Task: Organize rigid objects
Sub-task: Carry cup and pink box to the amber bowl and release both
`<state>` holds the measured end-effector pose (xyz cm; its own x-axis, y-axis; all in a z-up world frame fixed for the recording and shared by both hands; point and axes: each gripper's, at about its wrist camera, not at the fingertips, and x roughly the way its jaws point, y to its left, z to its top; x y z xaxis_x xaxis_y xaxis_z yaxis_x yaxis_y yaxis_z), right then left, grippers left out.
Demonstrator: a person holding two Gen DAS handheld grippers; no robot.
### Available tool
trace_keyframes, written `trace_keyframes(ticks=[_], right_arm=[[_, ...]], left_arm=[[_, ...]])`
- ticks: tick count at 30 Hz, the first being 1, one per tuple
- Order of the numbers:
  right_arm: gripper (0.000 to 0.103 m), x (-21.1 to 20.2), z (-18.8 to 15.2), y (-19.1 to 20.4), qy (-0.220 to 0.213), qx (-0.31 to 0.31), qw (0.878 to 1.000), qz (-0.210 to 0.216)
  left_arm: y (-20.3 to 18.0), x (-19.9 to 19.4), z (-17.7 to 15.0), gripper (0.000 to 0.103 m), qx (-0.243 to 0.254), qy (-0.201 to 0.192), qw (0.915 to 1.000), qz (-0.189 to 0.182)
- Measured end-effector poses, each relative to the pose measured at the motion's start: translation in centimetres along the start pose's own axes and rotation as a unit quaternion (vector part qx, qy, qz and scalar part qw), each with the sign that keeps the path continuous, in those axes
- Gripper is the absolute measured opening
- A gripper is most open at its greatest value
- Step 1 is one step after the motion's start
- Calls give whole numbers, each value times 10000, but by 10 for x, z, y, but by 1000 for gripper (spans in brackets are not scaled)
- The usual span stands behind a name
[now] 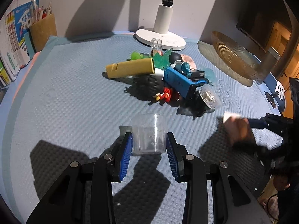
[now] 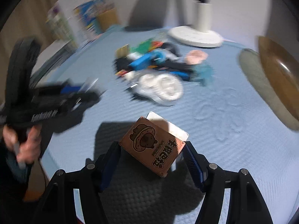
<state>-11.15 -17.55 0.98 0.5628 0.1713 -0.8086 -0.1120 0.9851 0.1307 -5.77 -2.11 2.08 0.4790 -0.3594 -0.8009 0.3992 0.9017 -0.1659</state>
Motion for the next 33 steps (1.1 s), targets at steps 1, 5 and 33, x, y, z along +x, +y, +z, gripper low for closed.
trace_keyframes(ticks=[1, 5, 33], right_arm=[[66, -2, -1, -4, -67, 210, 9997, -88], [73, -1, -9, -5, -108, 741, 9962, -453], [42, -22, -11, -7, -334, -115, 9990, -262]], left_arm=[[0, 0, 0, 33, -13, 11, 10000, 4], [-5, 1, -2, 45, 90, 73, 9999, 12], [-25, -26, 9, 32, -14, -325, 9992, 217]])
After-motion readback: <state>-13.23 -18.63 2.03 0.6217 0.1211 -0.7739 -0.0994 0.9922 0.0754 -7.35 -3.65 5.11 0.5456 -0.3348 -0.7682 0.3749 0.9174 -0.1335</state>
